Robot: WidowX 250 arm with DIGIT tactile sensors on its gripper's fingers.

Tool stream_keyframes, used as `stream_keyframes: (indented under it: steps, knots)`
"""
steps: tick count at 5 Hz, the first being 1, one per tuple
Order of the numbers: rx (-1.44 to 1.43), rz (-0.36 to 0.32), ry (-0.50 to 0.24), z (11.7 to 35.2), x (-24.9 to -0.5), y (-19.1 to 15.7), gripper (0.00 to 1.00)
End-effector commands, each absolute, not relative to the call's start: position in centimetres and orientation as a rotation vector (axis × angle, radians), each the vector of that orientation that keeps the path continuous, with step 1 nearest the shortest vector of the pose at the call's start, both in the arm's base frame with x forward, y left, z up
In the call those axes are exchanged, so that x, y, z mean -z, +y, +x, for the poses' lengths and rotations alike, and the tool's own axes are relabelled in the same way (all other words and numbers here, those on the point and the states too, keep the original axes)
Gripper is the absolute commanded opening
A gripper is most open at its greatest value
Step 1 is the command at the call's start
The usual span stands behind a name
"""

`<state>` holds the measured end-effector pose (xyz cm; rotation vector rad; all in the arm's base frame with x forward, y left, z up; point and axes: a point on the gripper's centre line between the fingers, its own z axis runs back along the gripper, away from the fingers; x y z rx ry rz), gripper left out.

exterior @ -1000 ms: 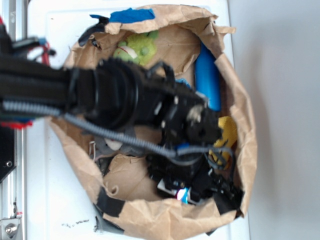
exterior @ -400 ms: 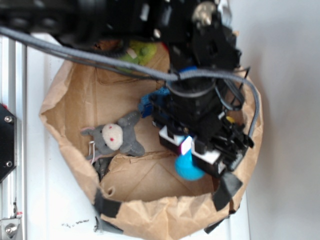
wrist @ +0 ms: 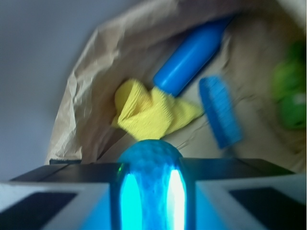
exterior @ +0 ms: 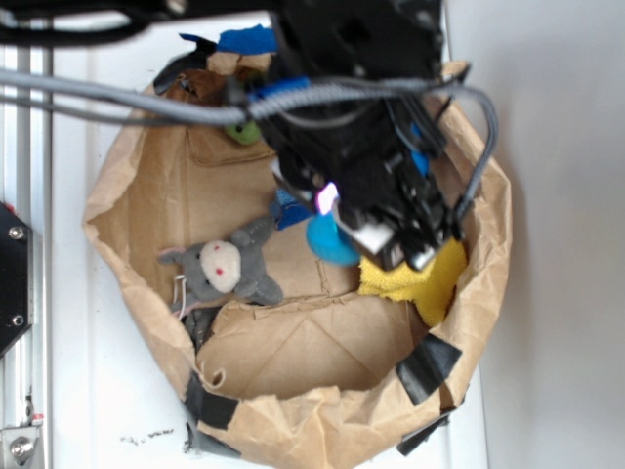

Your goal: Grab the blue ball.

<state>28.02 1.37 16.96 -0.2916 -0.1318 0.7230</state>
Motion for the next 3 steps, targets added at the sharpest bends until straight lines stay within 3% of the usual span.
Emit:
stream_keyframes:
  steps: [1,3]
  knots:
    - [-0.675,-0.126,-0.280,27.0,-20.4,2.2,0.00]
    - [-0.590,-0.101,-0.221,25.7,-19.6,0.8,0.00]
